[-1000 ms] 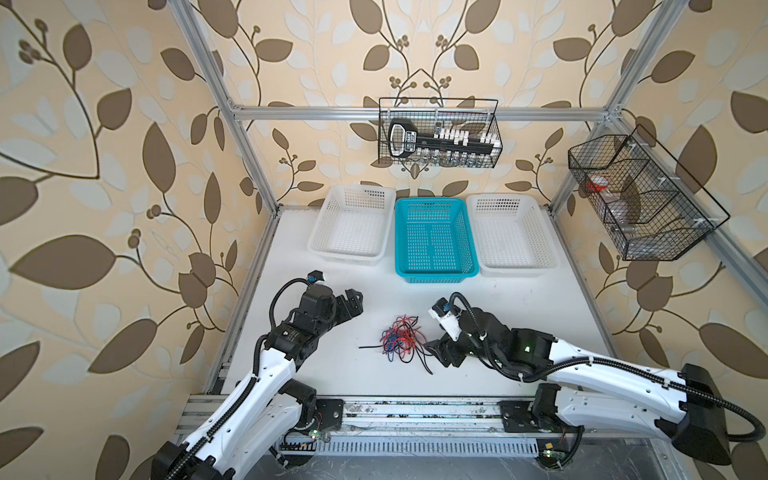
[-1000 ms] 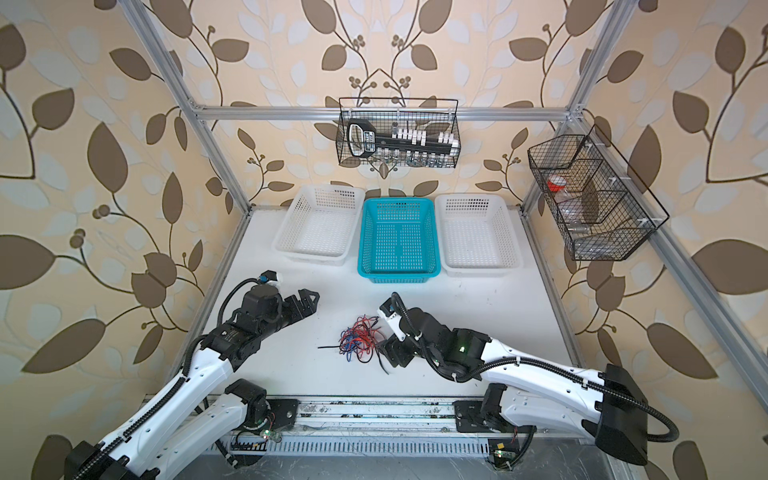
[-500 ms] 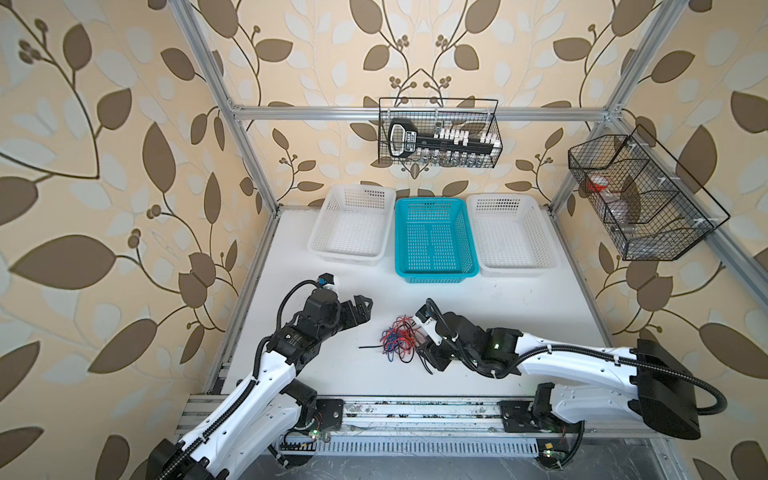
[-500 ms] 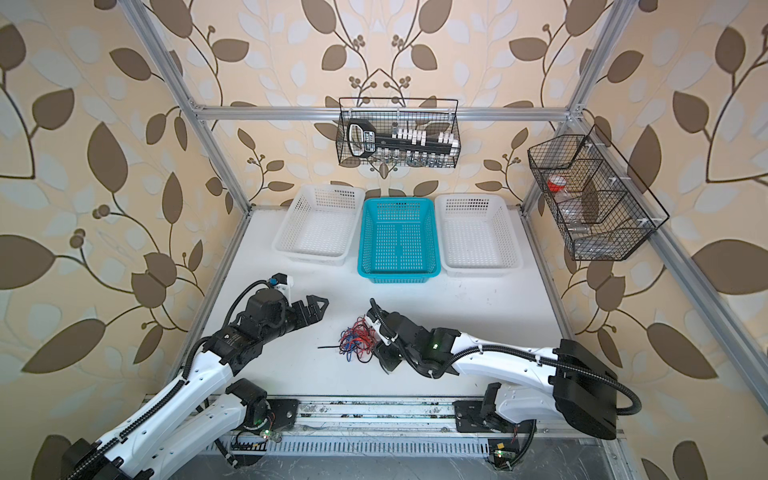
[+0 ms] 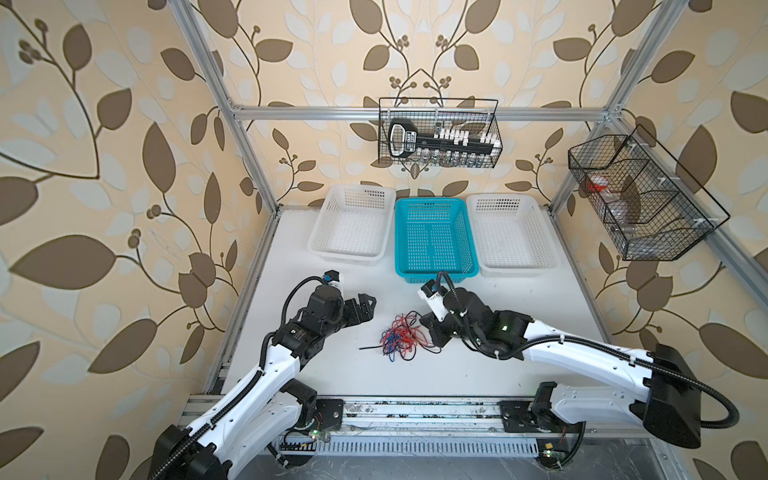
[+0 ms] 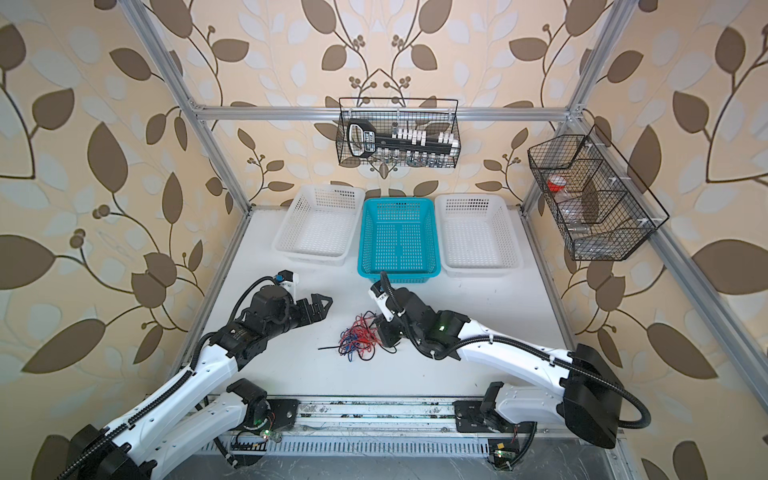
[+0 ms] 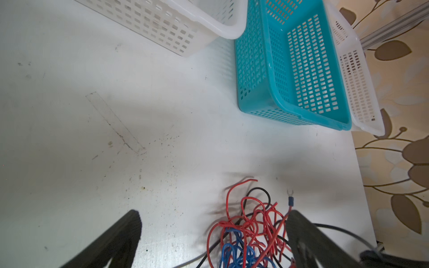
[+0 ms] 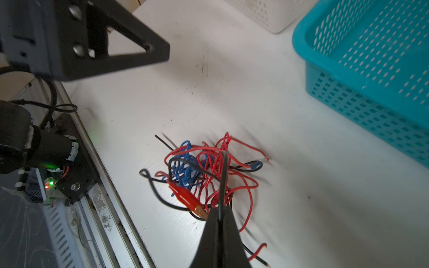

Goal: Untangle and sort cables by color
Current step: Untie the cable from multiple cables.

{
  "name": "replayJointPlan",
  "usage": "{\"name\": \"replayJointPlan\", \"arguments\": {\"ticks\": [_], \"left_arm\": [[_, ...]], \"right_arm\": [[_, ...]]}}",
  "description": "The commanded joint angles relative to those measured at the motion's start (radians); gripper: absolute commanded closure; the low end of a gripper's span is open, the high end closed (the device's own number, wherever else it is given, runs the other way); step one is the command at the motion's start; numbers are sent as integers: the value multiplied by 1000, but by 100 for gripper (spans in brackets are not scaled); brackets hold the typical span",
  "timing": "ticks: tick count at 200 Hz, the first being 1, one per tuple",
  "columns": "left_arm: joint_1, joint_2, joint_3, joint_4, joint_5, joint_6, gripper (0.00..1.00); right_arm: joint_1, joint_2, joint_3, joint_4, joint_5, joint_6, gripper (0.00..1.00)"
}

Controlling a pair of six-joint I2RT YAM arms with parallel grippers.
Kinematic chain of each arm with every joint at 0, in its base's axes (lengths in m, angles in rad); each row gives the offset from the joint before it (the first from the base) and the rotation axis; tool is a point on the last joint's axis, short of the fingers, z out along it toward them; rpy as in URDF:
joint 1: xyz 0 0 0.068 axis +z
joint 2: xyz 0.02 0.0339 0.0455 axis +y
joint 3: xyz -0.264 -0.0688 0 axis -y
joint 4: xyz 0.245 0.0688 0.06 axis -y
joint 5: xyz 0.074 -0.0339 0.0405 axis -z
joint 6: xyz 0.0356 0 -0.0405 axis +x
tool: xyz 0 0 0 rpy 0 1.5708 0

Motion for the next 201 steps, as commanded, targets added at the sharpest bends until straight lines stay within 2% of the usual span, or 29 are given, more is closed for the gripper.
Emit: {"name": "replayJointPlan", "arguments": {"ticks": [1, 36, 59, 84, 103, 124, 167, 201], "left_arm": [[-11, -4, 61, 51, 65, 71, 1], [-13, -8, 71, 60, 108, 101, 1], [-21, -3, 69, 76, 123, 98, 1], [-32, -2, 74, 88, 132, 100, 1], [-47, -1, 79, 105, 143, 108, 1], [-76, 6, 78, 125, 115, 105, 1], [-200, 16, 65, 174, 26, 137, 1], [-260, -20, 28, 169, -50, 156, 1]], "right_arm": [[-40, -61, 83, -70, -37, -63, 100], [-82, -105, 187, -128, -93, -108, 100], [-83, -108, 268, -170, -137, -143, 100], [-74, -108, 338, -191, -238, -177, 100], [-61, -100, 372, -197, -250, -188, 100], [-54, -90, 399, -196, -215, -190, 100], [-57, -90, 413, -192, -14, -209, 100], [-92, -91, 385, -177, -11, -215, 100]]}}
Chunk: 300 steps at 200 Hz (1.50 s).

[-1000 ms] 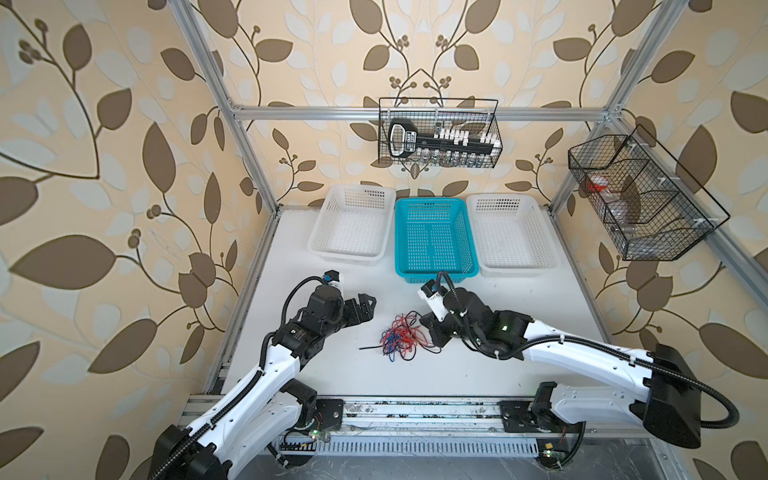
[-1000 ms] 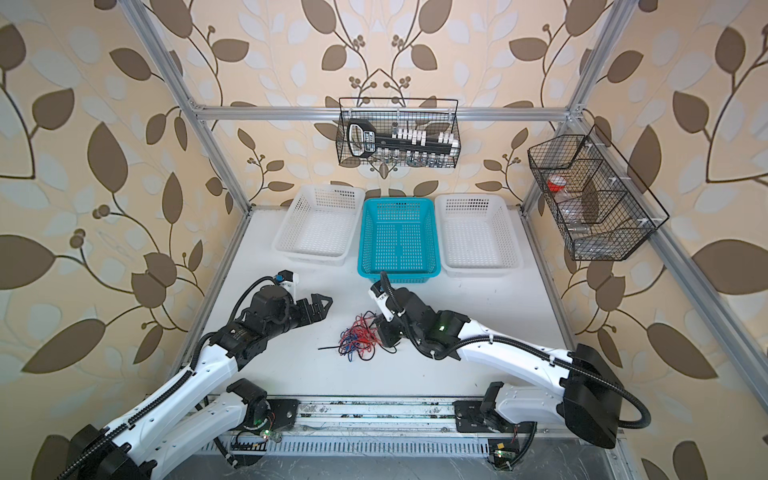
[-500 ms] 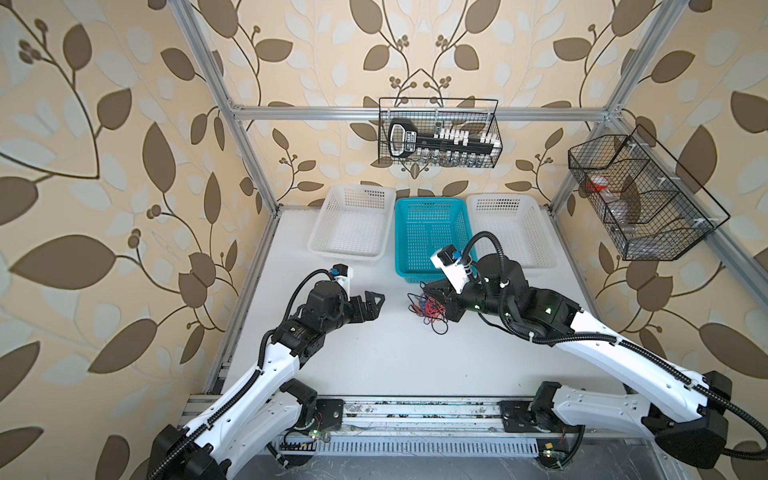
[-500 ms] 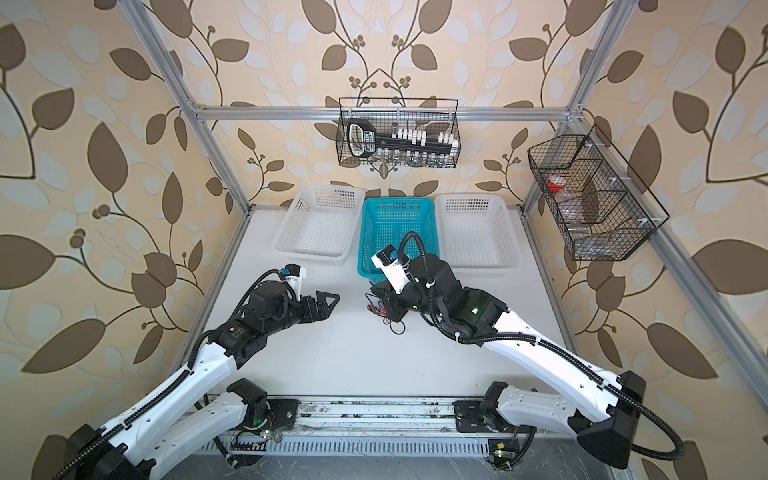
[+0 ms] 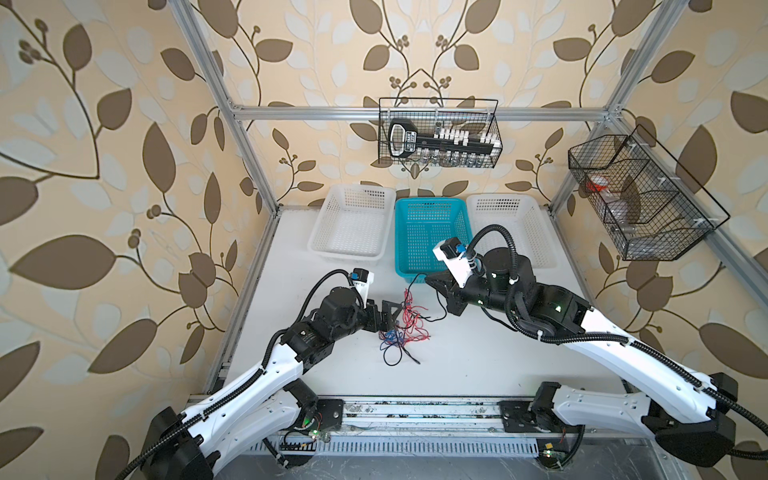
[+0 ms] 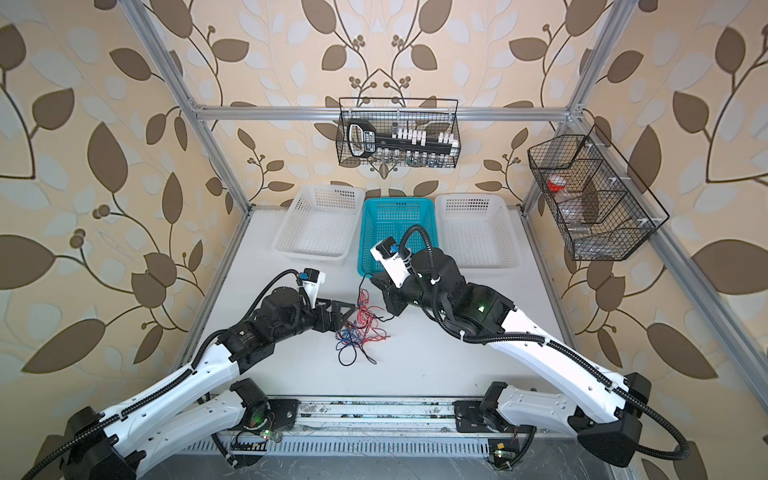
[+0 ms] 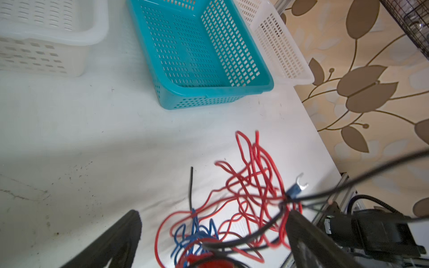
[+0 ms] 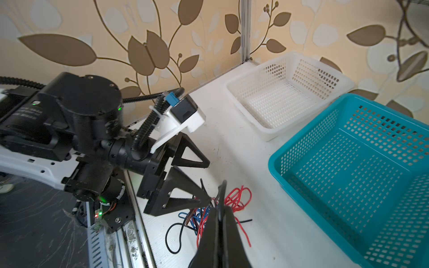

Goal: Untangle and sort cables by color
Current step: Untie the cable from multiple cables.

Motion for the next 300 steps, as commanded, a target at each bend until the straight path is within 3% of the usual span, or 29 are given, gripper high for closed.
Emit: {"name": "replayJointPlan", "arguments": {"ticks": [1, 160, 218, 300], "left_arm": [[-24, -37, -11, 42, -76, 38, 1], [-47, 129, -19, 168, -101, 67, 1], [-137, 68, -57, 215, -102, 99, 2], [-178, 172, -38, 302, -83, 79, 10]], "right_arm": [[-24, 0, 3, 17, 52, -27, 100], [-49, -18, 15, 45, -88, -62, 100], [-49, 7, 15, 70, -47, -36, 100], [-45, 12, 19, 88, -72, -20, 100]]}}
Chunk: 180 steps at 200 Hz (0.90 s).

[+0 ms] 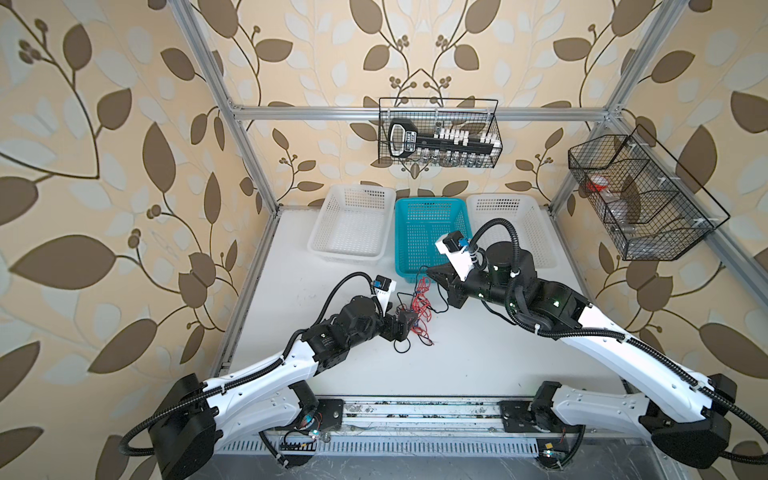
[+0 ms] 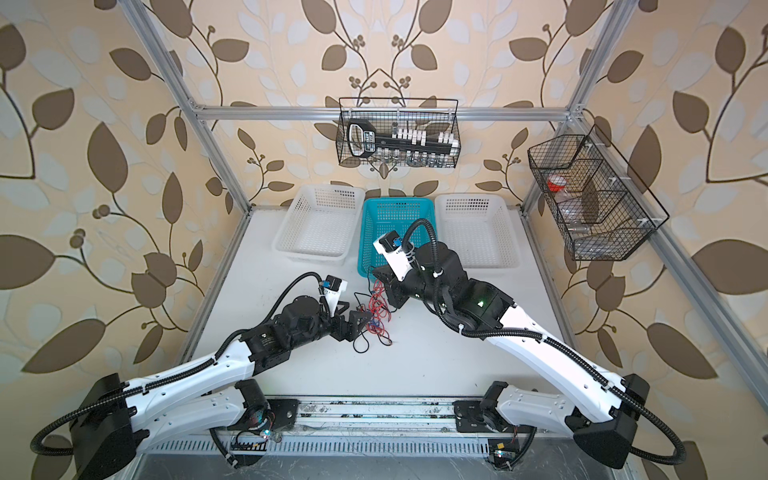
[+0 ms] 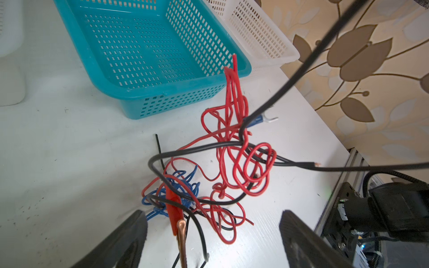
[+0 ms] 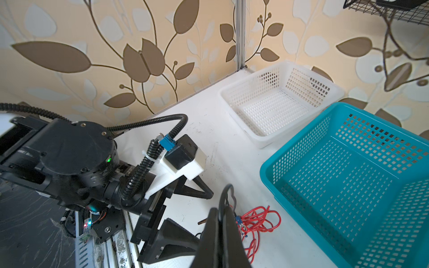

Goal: Untangle and sort cables by color
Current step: Untie the cable from multiple cables.

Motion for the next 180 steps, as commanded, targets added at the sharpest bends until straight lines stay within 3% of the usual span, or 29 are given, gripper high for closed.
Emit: {"name": "replayJointPlan", "arguments": {"ticks": [1, 81, 153, 180], "left_arm": [[-16, 28, 8, 75, 10, -3, 10], [-28, 81, 27, 180, 18, -31, 16], [-29, 113, 4, 166, -23, -50, 57], [-29, 108, -5, 133, -71, -56, 79]], "right_arm": [[3, -1, 23, 39, -21, 5, 100], [23, 19, 16, 78, -41, 24, 100], [24, -18, 18, 81, 35, 36, 100], [14, -50, 18, 77, 82, 37, 100]]}}
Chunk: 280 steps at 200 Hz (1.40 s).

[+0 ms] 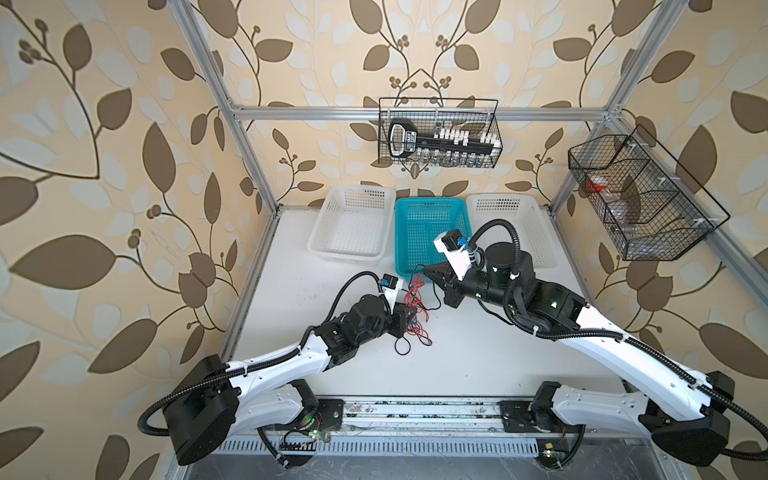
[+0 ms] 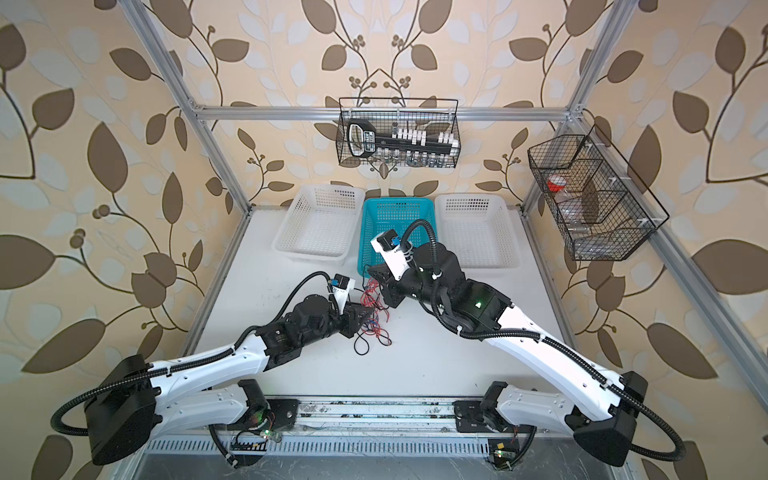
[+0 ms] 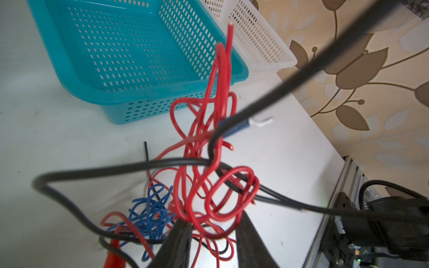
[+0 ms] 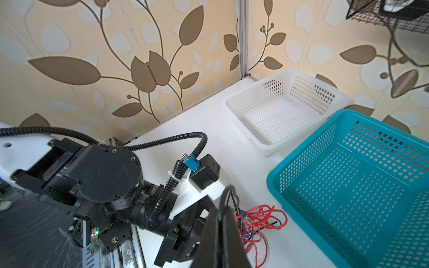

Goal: Untangle and sort cables by color
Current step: Untie the cable from multiple cables.

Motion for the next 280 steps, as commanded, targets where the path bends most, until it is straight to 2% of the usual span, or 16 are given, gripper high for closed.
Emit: {"name": "replayJointPlan", "arguments": {"ticks": [1, 19, 40, 63, 116, 165, 185, 189, 196, 202, 210, 222, 236, 280], "left_arm": [[-9, -12, -6, -12, -62, -8, 80], [-9, -18, -12, -37, -104, -11, 87], [-9, -27, -12, -78, -159, -16, 100], [-9, -39, -17, -101, -198, -22, 100], [-9, -63, -21, -152, -257, -11, 100], [-9, -73, -20, -179, -285, -7, 100], [-8, -70, -7, -179, -271, -1, 100], [-9, -70, -2, -177, -263, 5, 88], [-9, -70, 7, -169, -238, 21, 57], [-9, -68, 17, -158, -211, 40, 38], [-9, -65, 30, -146, -172, 69, 21], [-9, -54, 55, -143, -133, 99, 4], [-11, -35, 83, -142, -87, 143, 1], [-51, 36, 153, -121, -61, 224, 1]], "right_arm": [[-7, -50, 18, 31, 64, 6, 100], [-17, -79, 18, 20, 106, -2, 100], [-38, -119, 15, -1, 153, -7, 100], [-59, -151, 12, -37, 181, -25, 100], [-98, -226, 1, -117, 348, -59, 100], [-142, -253, -1, -152, 385, -80, 100], [-144, -253, 8, -142, 320, -82, 100], [-144, -251, 9, -141, 297, -82, 100], [-144, -246, 11, -133, 260, -77, 100], [-145, -239, 12, -129, 227, -72, 100], [-142, -226, 12, -122, 192, -69, 100], [-138, -205, 10, -114, 169, -62, 100], [-130, -182, 12, -107, 161, -56, 100], [-116, -143, 16, -68, 112, -37, 100]]}}
